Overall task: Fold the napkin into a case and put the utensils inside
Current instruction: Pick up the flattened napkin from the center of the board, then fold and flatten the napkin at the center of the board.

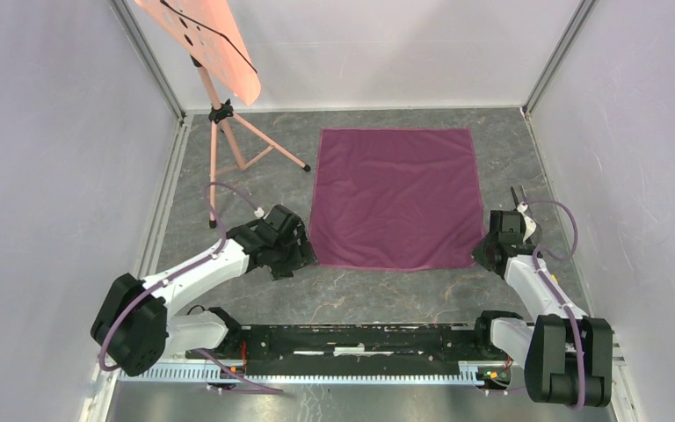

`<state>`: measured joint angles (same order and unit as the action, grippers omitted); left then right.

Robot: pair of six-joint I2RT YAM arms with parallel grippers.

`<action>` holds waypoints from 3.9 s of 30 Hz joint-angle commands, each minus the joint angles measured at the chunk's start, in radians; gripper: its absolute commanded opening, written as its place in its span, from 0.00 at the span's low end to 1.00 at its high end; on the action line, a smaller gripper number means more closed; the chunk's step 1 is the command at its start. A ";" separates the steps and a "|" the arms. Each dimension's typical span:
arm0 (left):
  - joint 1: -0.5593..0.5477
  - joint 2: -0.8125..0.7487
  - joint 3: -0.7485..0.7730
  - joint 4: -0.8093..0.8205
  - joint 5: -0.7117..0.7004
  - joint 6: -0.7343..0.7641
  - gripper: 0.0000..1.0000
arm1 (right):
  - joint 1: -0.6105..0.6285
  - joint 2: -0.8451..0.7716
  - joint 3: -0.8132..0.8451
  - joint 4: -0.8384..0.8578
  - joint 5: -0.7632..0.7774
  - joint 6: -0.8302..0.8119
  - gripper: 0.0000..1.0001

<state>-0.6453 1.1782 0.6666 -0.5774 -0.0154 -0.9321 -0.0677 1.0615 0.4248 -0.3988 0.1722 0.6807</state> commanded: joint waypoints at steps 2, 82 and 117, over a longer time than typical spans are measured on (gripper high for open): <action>0.001 0.069 0.023 -0.021 -0.001 -0.248 0.75 | 0.002 -0.028 -0.061 0.035 -0.060 -0.040 0.00; 0.129 -0.040 0.599 0.039 -0.360 0.200 0.02 | 0.012 -0.208 0.392 0.299 -0.232 -0.181 0.00; 0.296 0.256 0.372 0.127 -0.211 0.236 0.02 | 0.128 0.114 0.124 0.320 -0.501 -0.270 0.00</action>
<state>-0.3576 1.5246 1.0725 -0.3653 -0.1925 -0.7055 0.0090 1.2839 0.6479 -0.0051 -0.2783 0.4412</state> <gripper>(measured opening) 0.026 0.010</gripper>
